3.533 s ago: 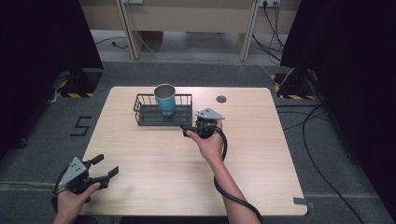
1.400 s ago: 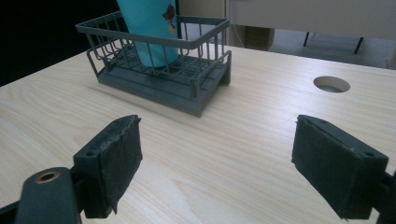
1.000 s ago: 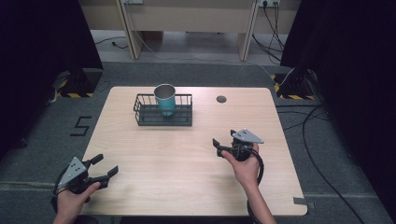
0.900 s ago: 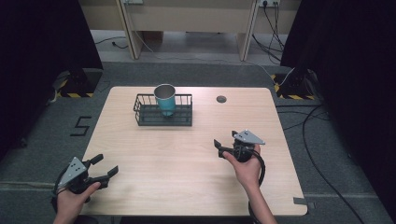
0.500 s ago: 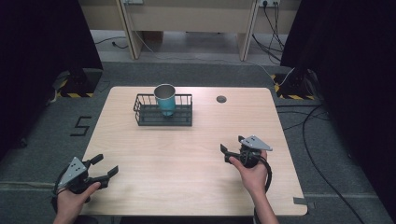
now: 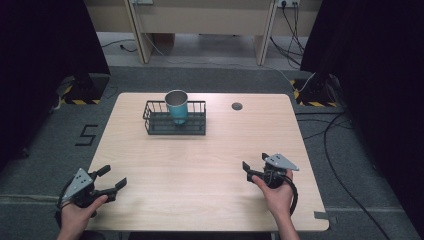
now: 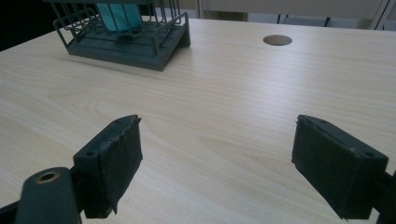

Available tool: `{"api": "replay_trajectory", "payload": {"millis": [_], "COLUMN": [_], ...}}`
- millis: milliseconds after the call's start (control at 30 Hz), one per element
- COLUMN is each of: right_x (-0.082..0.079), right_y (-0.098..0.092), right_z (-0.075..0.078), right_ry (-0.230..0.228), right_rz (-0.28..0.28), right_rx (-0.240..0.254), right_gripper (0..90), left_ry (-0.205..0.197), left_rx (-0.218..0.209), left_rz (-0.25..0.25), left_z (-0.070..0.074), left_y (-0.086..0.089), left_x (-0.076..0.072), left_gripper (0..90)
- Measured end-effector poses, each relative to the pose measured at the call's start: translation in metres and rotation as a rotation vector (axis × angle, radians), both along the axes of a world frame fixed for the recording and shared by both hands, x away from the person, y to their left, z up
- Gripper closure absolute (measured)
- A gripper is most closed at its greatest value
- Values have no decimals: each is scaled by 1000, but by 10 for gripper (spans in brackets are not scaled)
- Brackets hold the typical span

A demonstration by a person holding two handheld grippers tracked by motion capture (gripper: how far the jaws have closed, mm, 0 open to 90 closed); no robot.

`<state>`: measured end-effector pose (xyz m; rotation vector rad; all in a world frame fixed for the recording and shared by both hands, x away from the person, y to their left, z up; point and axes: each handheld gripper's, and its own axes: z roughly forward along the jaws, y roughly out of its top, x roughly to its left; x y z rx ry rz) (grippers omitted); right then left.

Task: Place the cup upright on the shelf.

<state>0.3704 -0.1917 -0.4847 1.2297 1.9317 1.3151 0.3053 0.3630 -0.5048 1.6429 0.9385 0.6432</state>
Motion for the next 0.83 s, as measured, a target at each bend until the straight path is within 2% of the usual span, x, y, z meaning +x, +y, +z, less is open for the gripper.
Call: {"api": "replay_trajectory", "payload": {"millis": [433, 567, 833], "right_x": [-16, -18, -17], "right_y": [-10, -11, -8], "right_z": [-10, -12, -15], "right_ry": [-26, -29, -32], "right_rz": [-26, -38, -25], "right_rx": [4, 14, 11], "right_gripper": [171, 171, 172], "left_ry": [0, -1, -5], "left_rx": [2, 0, 4], "left_rz": [0, 0, -8], "left_z": [0, 0, 0], "left_y": [0, 0, 0], "left_x": [0, 0, 0], "left_gripper": [161, 162, 161]}}
